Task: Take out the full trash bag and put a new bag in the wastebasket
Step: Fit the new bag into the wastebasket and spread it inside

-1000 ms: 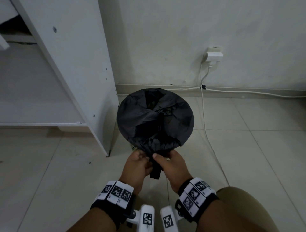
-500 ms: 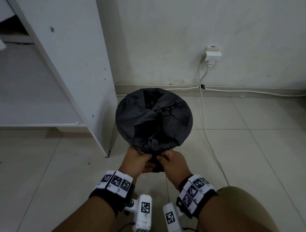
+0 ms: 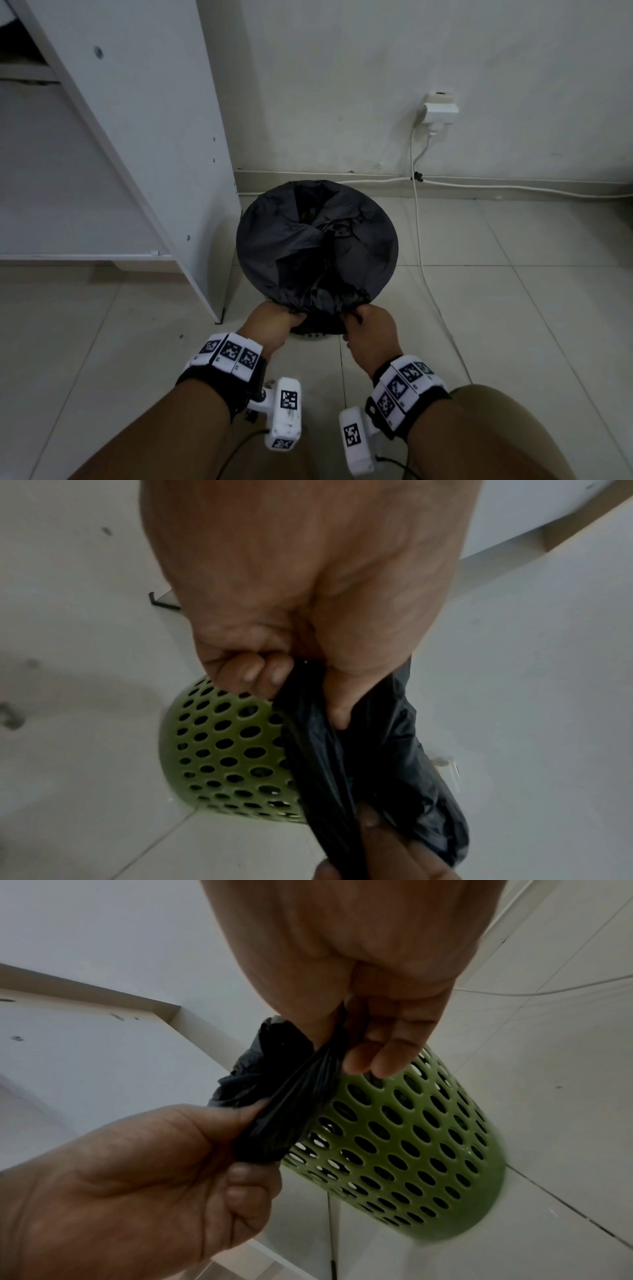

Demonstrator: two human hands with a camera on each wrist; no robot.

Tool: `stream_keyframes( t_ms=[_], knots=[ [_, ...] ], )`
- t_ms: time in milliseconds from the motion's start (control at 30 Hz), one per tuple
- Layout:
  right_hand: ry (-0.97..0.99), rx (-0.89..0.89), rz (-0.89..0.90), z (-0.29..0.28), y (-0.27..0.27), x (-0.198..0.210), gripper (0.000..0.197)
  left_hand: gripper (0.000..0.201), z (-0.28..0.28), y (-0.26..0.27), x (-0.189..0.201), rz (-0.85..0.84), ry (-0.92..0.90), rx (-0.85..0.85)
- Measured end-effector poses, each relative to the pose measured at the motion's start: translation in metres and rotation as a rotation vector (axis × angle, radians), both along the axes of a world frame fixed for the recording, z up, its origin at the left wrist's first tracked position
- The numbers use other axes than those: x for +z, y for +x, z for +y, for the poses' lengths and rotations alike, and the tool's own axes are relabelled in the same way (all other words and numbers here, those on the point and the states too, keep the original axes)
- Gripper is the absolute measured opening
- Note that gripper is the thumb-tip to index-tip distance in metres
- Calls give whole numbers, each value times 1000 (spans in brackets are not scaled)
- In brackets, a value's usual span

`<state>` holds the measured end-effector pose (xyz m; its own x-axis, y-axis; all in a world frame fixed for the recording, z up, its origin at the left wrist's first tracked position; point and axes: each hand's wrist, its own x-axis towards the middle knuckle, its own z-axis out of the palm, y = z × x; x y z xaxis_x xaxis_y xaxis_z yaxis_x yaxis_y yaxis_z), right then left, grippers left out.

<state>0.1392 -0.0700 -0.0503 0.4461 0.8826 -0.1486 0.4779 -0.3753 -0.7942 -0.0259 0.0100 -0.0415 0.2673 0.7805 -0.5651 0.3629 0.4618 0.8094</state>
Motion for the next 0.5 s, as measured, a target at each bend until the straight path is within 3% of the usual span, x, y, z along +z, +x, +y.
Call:
stream_keyframes(
  t_ms=[133,300,500],
  knots=[
    [21,-71,75,4,1,-2,30,15,3,1,0,-34,-24,123],
    [2,-209,325,6,0,3,28,23,2,3,-5,-109,-95,252],
    [52,-351,734,1,-7,8,4,10,-6,3,-10,-267,-173,317]
  ],
)
